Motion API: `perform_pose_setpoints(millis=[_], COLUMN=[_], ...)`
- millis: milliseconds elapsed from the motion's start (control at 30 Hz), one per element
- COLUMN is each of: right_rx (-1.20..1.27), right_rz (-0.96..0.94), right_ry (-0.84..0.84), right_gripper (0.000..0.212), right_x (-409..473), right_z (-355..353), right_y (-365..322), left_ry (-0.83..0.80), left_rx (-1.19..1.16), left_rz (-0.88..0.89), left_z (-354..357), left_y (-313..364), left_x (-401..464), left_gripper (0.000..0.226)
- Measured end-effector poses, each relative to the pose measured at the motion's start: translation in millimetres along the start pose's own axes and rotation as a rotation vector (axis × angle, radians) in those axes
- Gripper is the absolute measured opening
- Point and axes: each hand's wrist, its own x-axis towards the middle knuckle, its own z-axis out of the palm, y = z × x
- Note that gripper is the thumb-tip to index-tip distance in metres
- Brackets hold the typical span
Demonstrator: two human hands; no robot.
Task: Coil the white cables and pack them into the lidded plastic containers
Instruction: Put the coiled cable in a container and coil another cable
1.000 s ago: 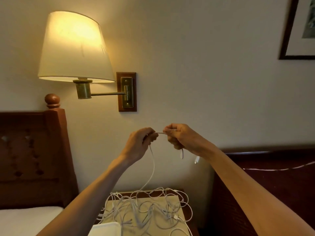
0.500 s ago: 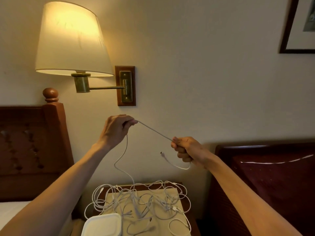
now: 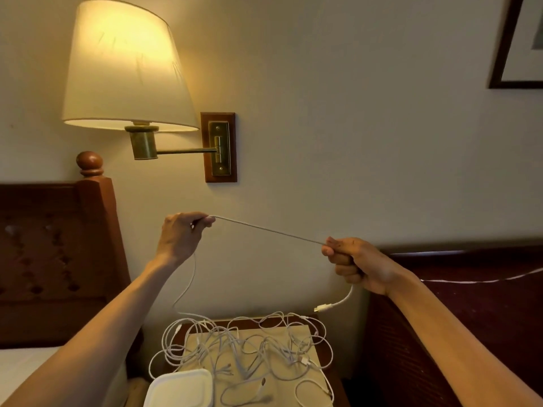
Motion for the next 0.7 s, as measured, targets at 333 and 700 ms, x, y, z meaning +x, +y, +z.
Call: perform_pose_setpoints(millis=[333, 700], right_rx=[0.209, -0.017], right_rz=[-0.091, -0.297], right_ry=[0.105, 0.142], right_gripper=[0.034, 0.031], right_x=[6.8, 30.6], right_z=[-0.9, 54.4], right_y=[-40.7, -52.6], left_ry=[-0.527, -0.967], left_rx=[-0.048, -0.307], left_rz=[-0.016, 0.314], left_z=[2.8, -30.8], left_y=[11.8, 159.0], left_x=[-19.1, -17.8], left_gripper=[0.036, 0.044])
